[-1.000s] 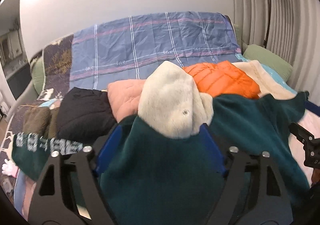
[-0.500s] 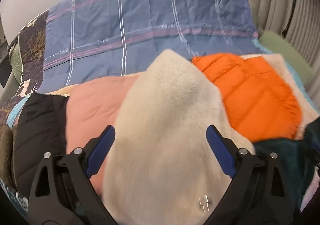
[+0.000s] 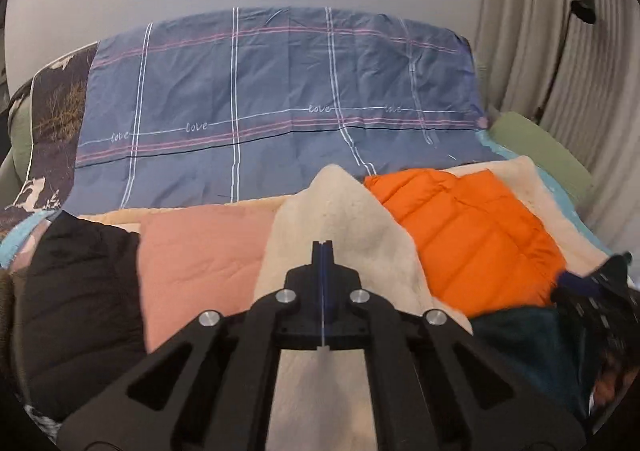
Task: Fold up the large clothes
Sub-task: 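Grasp the cream hood edge with the left gripper while the right gripper grasps the hood too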
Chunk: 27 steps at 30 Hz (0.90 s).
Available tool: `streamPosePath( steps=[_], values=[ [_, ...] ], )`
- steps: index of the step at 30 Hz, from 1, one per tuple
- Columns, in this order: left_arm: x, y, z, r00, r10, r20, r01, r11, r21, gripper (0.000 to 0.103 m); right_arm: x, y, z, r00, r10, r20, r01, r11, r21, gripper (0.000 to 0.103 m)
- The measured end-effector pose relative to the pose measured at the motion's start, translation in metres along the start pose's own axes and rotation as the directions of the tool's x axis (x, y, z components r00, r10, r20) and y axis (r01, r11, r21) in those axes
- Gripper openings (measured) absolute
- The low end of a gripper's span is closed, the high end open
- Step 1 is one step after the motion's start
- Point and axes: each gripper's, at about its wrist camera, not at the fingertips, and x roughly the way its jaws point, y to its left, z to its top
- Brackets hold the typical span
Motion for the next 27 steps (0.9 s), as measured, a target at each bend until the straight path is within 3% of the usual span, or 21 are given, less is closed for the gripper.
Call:
streamPosePath(
  steps=[3, 4, 5, 6, 7, 10, 16, 18, 19, 20, 21, 22, 24, 27],
  values=[
    [-0.008, 0.001, -0.007, 0.999, 0.015, -0.046, -0.014, 1.0, 0.01, 0.001, 0.022, 0.004, 0.015, 0.996, 0.079, -0.037, -0.077, 0.995, 0.057, 0.038],
    [-0.009, -0.003, -0.01, 0.998, 0.028, -0.049, -0.027, 0.999, 0.024, 0.011, 0.032, 0.006, 0.021, 0.995, 0.091, -0.048, -0.088, 0.993, 0.074, 0.038],
    [-0.011, -0.008, -0.013, 0.998, 0.038, -0.047, -0.036, 0.998, 0.043, 0.034, 0.041, 0.01, 0.028, 0.996, 0.071, -0.061, -0.066, 0.995, 0.076, 0.038],
    [-0.011, -0.019, -0.016, 0.998, 0.047, -0.035, -0.044, 0.996, 0.082, 0.047, 0.046, 0.013, 0.032, 0.997, 0.038, -0.068, -0.033, 0.996, 0.077, 0.038],
    [-0.01, -0.031, -0.019, 0.998, 0.059, -0.022, -0.056, 0.991, 0.122, 0.067, 0.05, 0.014, 0.036, 0.997, 0.004, -0.071, 0.002, 0.996, 0.088, 0.038],
    [0.016, -0.065, -0.025, 0.995, 0.087, -0.039, -0.075, 0.97, 0.231, 0.072, 0.047, 0.002, 0.04, 0.998, 0.012, -0.06, 0.0, 0.983, 0.182, 0.038],
    [0.092, -0.103, -0.024, 0.983, 0.134, -0.127, -0.101, 0.966, 0.239, 0.072, 0.017, -0.031, 0.031, 0.996, -0.087, -0.021, 0.089, 0.979, 0.185, 0.041],
    [0.115, -0.113, -0.027, 0.966, 0.228, -0.125, -0.183, 0.938, 0.295, 0.072, 0.008, -0.045, 0.029, 0.994, -0.107, -0.017, 0.108, 0.975, 0.193, 0.041],
    [0.125, -0.113, -0.028, 0.95, 0.282, -0.134, -0.229, 0.922, 0.314, 0.063, 0.004, -0.052, 0.028, 0.993, -0.116, -0.015, 0.117, 0.973, 0.196, 0.042],
    [0.129, -0.11, -0.028, 0.94, 0.309, -0.142, -0.253, 0.914, 0.317, 0.042, 0.003, -0.056, 0.028, 0.992, -0.122, -0.014, 0.123, 0.973, 0.197, 0.042],
    [0.131, -0.101, -0.026, 0.931, 0.332, -0.155, -0.275, 0.913, 0.301, 0.034, 0.001, -0.06, 0.027, 0.992, -0.129, -0.014, 0.129, 0.972, 0.196, 0.042],
    [0.126, -0.087, -0.022, 0.938, 0.301, -0.173, -0.254, 0.935, 0.248, 0.025, 0.0, -0.062, 0.027, 0.991, -0.131, -0.012, 0.131, 0.972, 0.193, 0.042],
    [0.104, -0.056, -0.01, 0.961, 0.21, -0.179, -0.191, 0.974, 0.117, 0.018, 0.0, -0.061, 0.027, 0.992, -0.127, -0.005, 0.126, 0.977, 0.173, 0.042],
    [0.069, -0.014, 0.0, 0.962, 0.242, -0.123, -0.239, 0.97, 0.038, 0.016, 0.009, -0.048, 0.027, 0.996, -0.085, -0.003, 0.084, 0.986, 0.141, 0.042]
  ],
)
